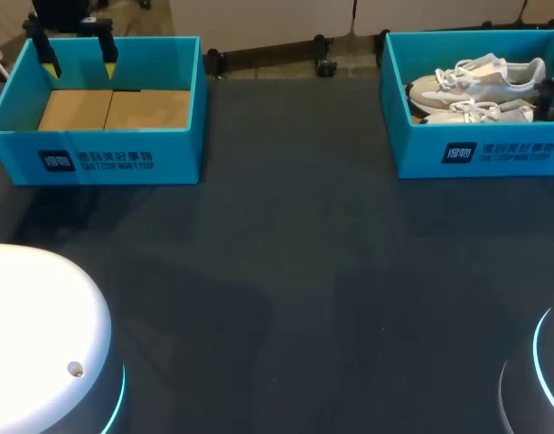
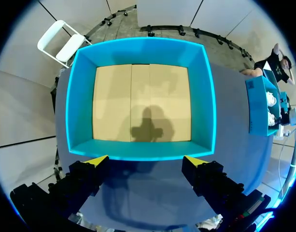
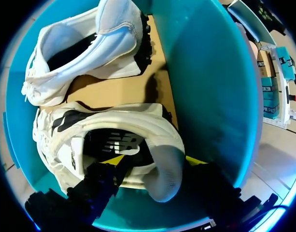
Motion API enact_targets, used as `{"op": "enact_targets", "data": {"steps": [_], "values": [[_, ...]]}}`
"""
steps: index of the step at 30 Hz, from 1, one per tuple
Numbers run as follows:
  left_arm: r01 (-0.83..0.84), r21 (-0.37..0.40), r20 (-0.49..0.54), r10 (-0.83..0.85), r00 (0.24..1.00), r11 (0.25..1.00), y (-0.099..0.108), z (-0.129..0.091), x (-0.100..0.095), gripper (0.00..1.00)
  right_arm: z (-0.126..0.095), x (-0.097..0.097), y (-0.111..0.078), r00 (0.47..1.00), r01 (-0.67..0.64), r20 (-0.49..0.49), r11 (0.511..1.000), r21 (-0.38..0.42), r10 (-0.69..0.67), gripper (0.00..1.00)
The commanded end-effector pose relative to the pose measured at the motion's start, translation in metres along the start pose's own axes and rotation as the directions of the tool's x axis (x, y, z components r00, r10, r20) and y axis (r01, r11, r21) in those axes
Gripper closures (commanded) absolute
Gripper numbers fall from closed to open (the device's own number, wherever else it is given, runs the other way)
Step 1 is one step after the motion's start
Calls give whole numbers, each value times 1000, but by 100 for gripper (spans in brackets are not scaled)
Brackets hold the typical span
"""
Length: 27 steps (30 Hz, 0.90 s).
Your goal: Take the shoe out of the shoebox, open the shoe tongue, remove and reinsert the insole, then place the shoe into the shoebox
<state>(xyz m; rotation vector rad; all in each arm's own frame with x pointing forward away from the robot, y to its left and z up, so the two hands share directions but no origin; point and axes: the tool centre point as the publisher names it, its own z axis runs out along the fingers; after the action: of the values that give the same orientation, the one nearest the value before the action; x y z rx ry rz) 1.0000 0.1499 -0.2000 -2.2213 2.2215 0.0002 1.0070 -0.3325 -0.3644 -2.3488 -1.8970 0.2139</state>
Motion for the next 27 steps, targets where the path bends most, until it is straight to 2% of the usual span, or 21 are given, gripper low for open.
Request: {"op": "enact_targets", "data": {"steps": [1,3,7,11,17,26,27], "values": [[0,0,0,0,1000,1000,0,0,0,0,9,2,-4,1000,9,-17,1000,-17,-9,30],[0,0,0,0,1000,1000,0,0,0,0,5,3,-7,1000,19,-23,999,-36,-20,30],[0,0,0,0,1000,1000,0,0,0,0,1,8,-4,998,51,-21,997,-53,-52,15],[0,0,0,0,1000,1000,0,0,0,0,0,12,-3,998,68,-11,996,-61,-69,22],[0,0,0,0,1000,1000,0,0,0,0,0,3,2,999,33,-3,997,-64,-33,19],[0,0,0,0,1000,1000,0,0,0,0,-2,0,6,1000,16,26,997,-70,-15,18],[0,0,0,0,1000,1000,0,0,0,0,-7,2,4,999,25,30,996,-91,-23,18]]}}
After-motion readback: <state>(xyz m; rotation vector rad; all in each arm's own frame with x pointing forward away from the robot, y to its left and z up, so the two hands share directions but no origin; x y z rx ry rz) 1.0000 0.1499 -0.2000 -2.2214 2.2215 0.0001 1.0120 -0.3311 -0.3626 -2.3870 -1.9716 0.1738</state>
